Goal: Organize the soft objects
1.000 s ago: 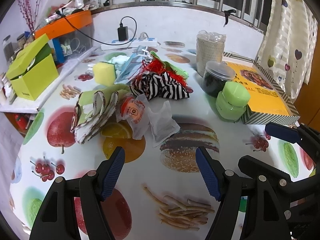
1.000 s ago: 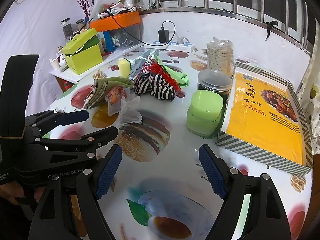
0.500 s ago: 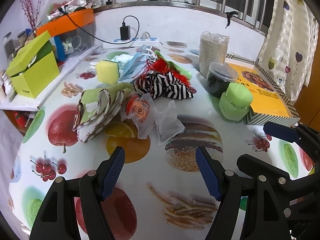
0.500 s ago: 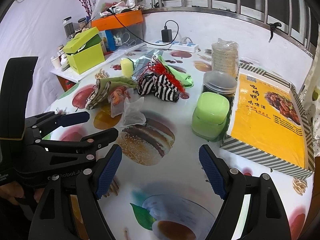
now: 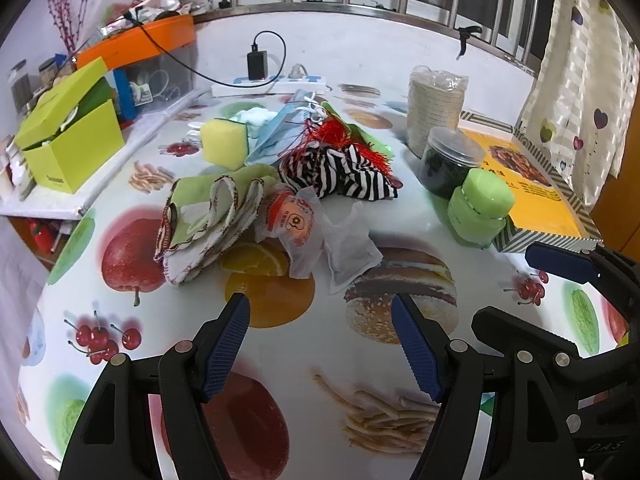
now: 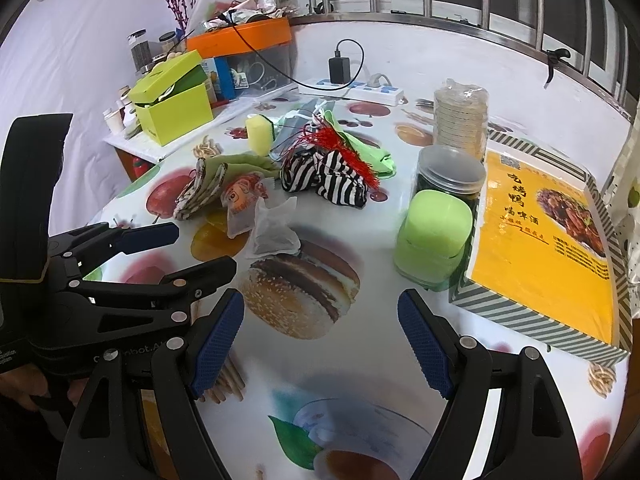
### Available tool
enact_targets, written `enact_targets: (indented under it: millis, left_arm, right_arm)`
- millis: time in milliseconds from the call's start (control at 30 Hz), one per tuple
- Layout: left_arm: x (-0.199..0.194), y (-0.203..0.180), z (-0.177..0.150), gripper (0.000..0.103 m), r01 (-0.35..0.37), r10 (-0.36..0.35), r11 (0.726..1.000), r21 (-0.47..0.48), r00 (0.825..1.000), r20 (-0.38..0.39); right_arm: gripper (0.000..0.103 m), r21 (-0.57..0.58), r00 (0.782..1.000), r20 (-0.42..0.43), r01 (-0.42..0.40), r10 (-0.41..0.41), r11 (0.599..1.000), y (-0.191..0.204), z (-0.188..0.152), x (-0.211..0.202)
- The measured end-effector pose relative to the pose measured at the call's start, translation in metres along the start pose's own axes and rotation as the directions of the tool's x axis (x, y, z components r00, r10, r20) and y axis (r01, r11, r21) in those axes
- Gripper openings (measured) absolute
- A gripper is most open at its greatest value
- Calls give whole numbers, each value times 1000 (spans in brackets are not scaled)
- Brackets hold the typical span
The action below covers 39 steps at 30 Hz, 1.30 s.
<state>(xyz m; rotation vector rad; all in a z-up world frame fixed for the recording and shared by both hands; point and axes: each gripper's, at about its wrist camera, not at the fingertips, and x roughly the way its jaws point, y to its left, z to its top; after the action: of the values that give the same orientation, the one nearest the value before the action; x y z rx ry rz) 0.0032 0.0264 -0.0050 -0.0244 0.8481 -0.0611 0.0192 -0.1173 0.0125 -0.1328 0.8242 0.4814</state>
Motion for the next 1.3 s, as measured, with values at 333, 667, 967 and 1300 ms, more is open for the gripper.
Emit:
enact_targets:
  millis: [333,667,967,1300]
  left_arm:
    - [1,14,0,73,-8,8,1000,-23,1000,4]
    - [1,22,3,73,-16,16,999,-28,1000,5]
    - [2,31,5,73,-8,9,999,-43,1000,11]
    - [3,48,3,73,4,-1,997,-83,1000,27]
  right_arm:
    - [80,-14,1000,-2,-20,20,1000,8,6,7]
    - [80,-29,999,-9,-35,35,999,15,12,14]
    - [80,-36,999,-15,-39,38,999,18,16,19]
    - [80,-35,999,-25,-47,47,998,22,24,32]
